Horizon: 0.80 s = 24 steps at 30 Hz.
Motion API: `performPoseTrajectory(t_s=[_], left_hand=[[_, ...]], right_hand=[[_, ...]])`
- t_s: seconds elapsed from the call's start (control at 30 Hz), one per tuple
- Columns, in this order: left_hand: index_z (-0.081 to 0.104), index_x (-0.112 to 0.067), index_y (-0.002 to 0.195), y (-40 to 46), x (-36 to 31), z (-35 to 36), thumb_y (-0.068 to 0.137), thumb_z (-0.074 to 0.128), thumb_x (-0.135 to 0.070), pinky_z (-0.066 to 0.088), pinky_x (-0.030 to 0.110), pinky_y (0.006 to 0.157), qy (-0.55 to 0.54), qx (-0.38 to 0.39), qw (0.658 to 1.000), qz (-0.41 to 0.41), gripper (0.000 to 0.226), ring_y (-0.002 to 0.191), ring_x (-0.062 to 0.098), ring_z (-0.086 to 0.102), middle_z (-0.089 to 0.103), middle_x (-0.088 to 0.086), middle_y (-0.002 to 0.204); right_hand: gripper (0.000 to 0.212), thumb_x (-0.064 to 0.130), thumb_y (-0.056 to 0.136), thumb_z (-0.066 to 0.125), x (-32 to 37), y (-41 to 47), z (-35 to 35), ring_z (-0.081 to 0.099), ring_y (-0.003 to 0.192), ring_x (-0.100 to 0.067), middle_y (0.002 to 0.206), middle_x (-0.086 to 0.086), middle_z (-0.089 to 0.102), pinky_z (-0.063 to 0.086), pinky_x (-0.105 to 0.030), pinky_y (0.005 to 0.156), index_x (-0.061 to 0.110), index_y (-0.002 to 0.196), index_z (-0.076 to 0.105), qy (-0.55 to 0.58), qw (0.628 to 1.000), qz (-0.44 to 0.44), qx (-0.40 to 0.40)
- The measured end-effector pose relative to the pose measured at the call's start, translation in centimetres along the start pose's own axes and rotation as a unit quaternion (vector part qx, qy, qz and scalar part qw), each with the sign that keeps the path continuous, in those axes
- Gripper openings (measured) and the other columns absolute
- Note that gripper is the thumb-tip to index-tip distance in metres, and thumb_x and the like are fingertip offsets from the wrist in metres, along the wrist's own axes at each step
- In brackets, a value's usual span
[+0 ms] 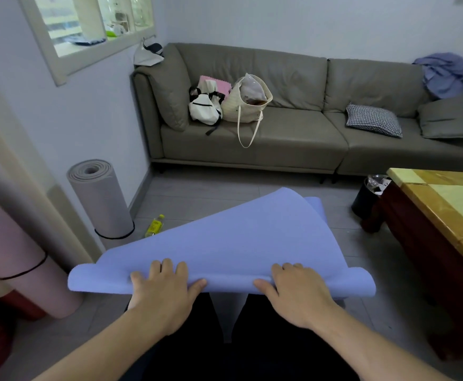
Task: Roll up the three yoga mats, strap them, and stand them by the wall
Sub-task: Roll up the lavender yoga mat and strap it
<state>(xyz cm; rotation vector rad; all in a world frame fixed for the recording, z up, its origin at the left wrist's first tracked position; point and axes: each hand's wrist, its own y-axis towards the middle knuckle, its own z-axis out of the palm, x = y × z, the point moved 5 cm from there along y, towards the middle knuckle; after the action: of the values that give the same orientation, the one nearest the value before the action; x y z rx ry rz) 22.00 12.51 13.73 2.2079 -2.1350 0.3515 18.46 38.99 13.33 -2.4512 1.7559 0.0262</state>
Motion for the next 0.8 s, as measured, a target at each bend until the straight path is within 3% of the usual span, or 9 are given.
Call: performPoseTrajectory(t_s=[0.07, 0.2, 0.33, 0.47, 0.5, 0.57, 0.63, 0.73, 0.8], left_hand=[[0.054, -0.022, 0.115, 0.1, 0.1, 0.3, 0.082, -0.01, -0.072, 0.039, 0.048, 0.074, -0.029, -0.02, 0.999, -0.004, 0.088, 0.105, 0.03, 0.054, 0.057, 0.004, 0.112], [0.056, -0.014, 0.074, 0.7, 1.2, 0.7, 0.091, 0.029, -0.074, 0.045, 0.045, 0.056, -0.05, -0.115, 0.992, 0.018, 0.068, 0.064, 0.035, 0.056, 0.054, 0.011, 0.068], [0.055, -0.017, 0.066, 1.1, 1.6, 0.7, 0.1, 0.02, -0.072, 0.049, 0.043, 0.059, -0.042, -0.13, 0.989, 0.06, 0.073, 0.051, 0.033, 0.057, 0.054, 0.008, 0.056], [0.056, -0.025, 0.11, 1.7, 1.8, 0.1, 0.077, -0.034, -0.08, 0.045, 0.036, 0.066, -0.017, -0.049, 0.997, 0.063, 0.11, 0.089, 0.024, 0.066, 0.064, 0.0, 0.097], [0.049, -0.029, 0.132, 1.7, 1.9, 0.1, 0.087, -0.023, -0.078, 0.045, 0.035, 0.071, 0.008, -0.041, 0.996, 0.082, 0.099, 0.101, 0.025, 0.064, 0.061, 0.001, 0.111], [0.009, -0.037, 0.163, 1.7, 1.4, 0.0, 0.112, 0.02, -0.049, 0.045, 0.04, 0.075, 0.038, 0.024, 0.988, 0.15, 0.054, 0.113, 0.032, 0.058, 0.05, 0.008, 0.13], [-0.011, -0.034, 0.165, 2.1, 1.5, -0.1, 0.111, 0.034, -0.026, 0.041, 0.042, 0.074, 0.032, 0.06, 0.986, 0.153, 0.07, 0.115, 0.035, 0.056, 0.045, 0.011, 0.137], [0.004, -0.031, 0.166, 2.4, 1.5, 0.3, 0.11, 0.034, -0.028, 0.04, 0.038, 0.067, 0.069, 0.041, 0.987, 0.136, 0.063, 0.113, 0.032, 0.058, 0.048, 0.007, 0.135], [0.041, -0.028, 0.153, 2.6, 1.4, 0.8, 0.11, 0.031, -0.047, 0.04, 0.035, 0.067, 0.046, 0.027, 0.996, 0.069, 0.047, 0.108, 0.027, 0.062, 0.057, 0.003, 0.124]], right_hand=[[0.065, 0.074, 0.103, 0.015, -0.2, 0.4, -0.4, 0.064, 0.104, -0.031, 0.11, -0.005, 0.068, 0.044, -0.043, 0.083, 0.021, 0.111, 0.052, 0.021, 1.0, -0.015, 0.006], [0.062, 0.074, 0.104, 0.015, -0.4, 0.8, -0.7, 0.067, 0.099, -0.031, 0.105, -0.005, 0.072, 0.042, -0.043, 0.078, 0.021, 0.101, 0.048, 0.041, 0.998, -0.018, 0.034], [0.07, 0.077, 0.102, 0.015, -0.7, 1.5, -1.0, 0.065, 0.099, -0.029, 0.103, -0.003, 0.071, 0.044, -0.042, 0.081, 0.021, 0.092, 0.057, 0.053, 0.997, -0.002, 0.064], [0.076, 0.084, 0.098, 0.02, -1.2, 1.8, -1.2, 0.06, 0.089, -0.026, 0.091, 0.003, 0.066, 0.046, -0.041, 0.08, 0.02, 0.083, 0.058, 0.099, 0.99, 0.038, 0.096], [0.078, 0.086, 0.096, 0.021, -1.3, 2.0, -1.3, 0.06, 0.088, -0.025, 0.088, 0.004, 0.064, 0.046, -0.041, 0.079, 0.019, 0.083, 0.059, 0.11, 0.987, 0.051, 0.105], [0.08, 0.089, 0.093, 0.022, -1.5, 2.2, -1.3, 0.06, 0.089, -0.025, 0.089, 0.005, 0.063, 0.047, -0.04, 0.079, 0.019, 0.084, 0.06, 0.124, 0.982, 0.069, 0.127], [0.078, 0.09, 0.092, 0.023, -1.6, 2.4, -1.5, 0.061, 0.094, -0.026, 0.095, 0.005, 0.063, 0.049, -0.041, 0.085, 0.021, 0.085, 0.059, 0.138, 0.976, 0.077, 0.147], [0.077, 0.09, 0.092, 0.03, -1.8, 3.0, -1.5, 0.061, 0.112, -0.028, 0.12, 0.001, 0.065, 0.047, -0.041, 0.093, 0.021, 0.107, 0.061, 0.16, 0.967, 0.096, 0.176], [0.078, 0.087, 0.091, 0.038, -1.4, 3.6, -1.3, 0.06, 0.121, -0.03, 0.133, -0.002, 0.063, 0.044, -0.041, 0.09, 0.02, 0.126, 0.056, 0.138, 0.968, 0.109, 0.179]])
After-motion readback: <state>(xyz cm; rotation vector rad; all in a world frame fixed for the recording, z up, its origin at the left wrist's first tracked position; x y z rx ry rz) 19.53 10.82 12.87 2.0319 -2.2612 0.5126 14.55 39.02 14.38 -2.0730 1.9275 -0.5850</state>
